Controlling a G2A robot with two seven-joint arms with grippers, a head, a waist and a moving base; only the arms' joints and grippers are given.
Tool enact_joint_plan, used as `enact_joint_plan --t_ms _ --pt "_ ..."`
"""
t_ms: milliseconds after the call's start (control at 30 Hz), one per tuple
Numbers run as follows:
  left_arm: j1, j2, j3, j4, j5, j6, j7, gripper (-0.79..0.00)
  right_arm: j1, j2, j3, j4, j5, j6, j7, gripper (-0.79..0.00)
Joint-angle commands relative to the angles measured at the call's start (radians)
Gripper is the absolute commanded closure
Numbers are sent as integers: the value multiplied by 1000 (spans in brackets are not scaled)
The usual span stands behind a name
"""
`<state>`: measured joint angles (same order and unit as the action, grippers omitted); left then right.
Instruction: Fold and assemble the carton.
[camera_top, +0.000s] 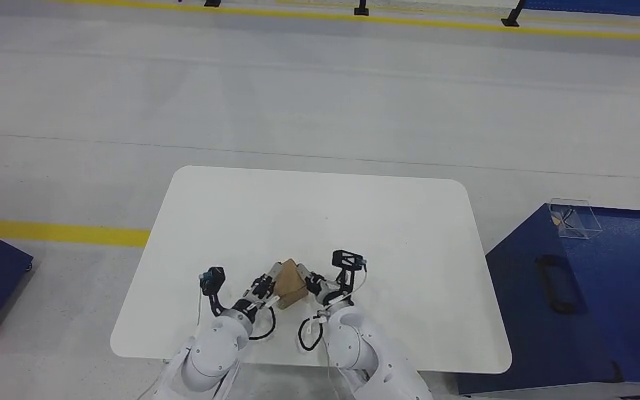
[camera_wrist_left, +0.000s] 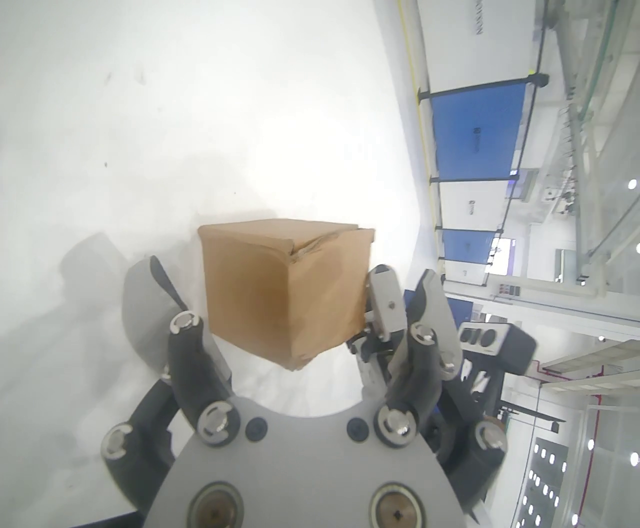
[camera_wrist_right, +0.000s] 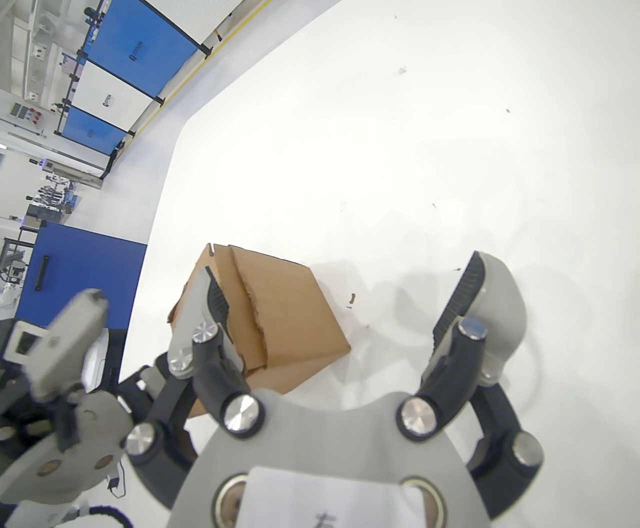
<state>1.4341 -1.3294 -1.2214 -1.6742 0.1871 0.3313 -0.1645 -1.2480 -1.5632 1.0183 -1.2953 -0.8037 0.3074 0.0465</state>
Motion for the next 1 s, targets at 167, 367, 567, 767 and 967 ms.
enact_joint_plan --t_ms 167,367,567,767,967 --pt "51 5 -17 -43 18 -76 12 -785 26 -8 -15 39 -8 30 19 -785" --pt "66 7 -14 -54 62 -153 50 -785 18 -11 -3 21 6 20 -10 -785" --pt "66 7 -14 -54 62 -153 50 -785 -3 -4 39 -16 21 8 -21 -785" --pt "30 14 -9 -44 241 -92 64 -785 -31 4 78 -63 20 1 -17 -785" --pt "16 47 -62 -7 501 -296 -29 -785 -46 10 111 -87 21 6 -7 -785"
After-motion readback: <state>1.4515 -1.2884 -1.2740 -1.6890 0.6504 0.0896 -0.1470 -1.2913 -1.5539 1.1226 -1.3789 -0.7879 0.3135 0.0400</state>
